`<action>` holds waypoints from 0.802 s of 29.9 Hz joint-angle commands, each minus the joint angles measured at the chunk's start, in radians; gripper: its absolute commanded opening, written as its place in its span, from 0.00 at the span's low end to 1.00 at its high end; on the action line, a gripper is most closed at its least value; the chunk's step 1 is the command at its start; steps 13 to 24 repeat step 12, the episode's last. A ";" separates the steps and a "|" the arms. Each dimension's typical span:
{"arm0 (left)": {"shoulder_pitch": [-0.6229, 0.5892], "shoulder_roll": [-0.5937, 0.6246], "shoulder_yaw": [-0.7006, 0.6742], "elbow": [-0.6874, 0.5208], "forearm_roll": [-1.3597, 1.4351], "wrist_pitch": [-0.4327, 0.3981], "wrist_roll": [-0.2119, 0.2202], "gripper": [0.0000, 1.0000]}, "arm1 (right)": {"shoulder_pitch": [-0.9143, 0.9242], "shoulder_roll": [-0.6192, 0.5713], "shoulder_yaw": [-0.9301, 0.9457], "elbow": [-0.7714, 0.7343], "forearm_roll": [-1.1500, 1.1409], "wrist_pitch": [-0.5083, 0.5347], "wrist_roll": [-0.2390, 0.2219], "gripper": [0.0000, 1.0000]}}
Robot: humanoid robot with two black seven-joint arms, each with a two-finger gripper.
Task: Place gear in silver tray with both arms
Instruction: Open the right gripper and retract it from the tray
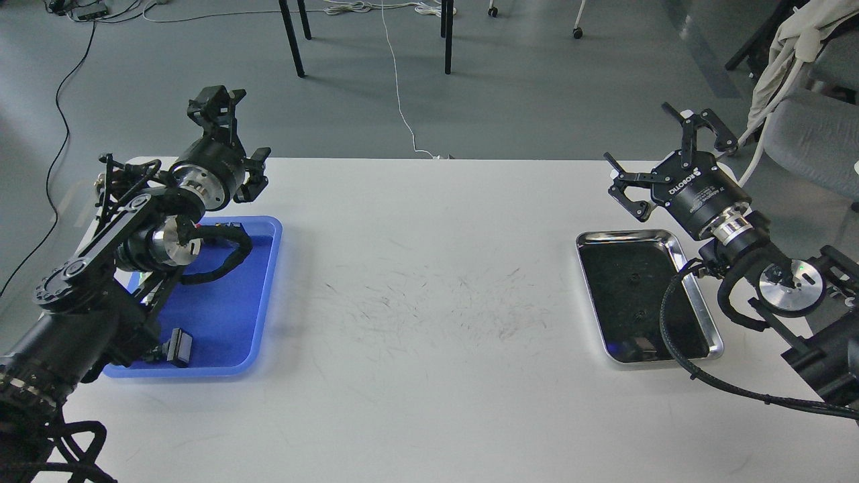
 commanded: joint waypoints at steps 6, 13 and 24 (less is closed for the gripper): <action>-0.008 -0.004 0.013 0.079 -0.163 -0.076 -0.045 0.98 | -0.003 -0.004 0.047 -0.022 0.017 -0.028 -0.022 0.99; -0.008 -0.001 0.013 0.063 -0.163 -0.076 -0.051 0.98 | -0.020 0.005 0.081 -0.016 0.018 -0.024 -0.002 0.99; -0.008 -0.001 0.013 0.063 -0.163 -0.076 -0.051 0.98 | -0.020 0.005 0.081 -0.016 0.018 -0.024 -0.002 0.99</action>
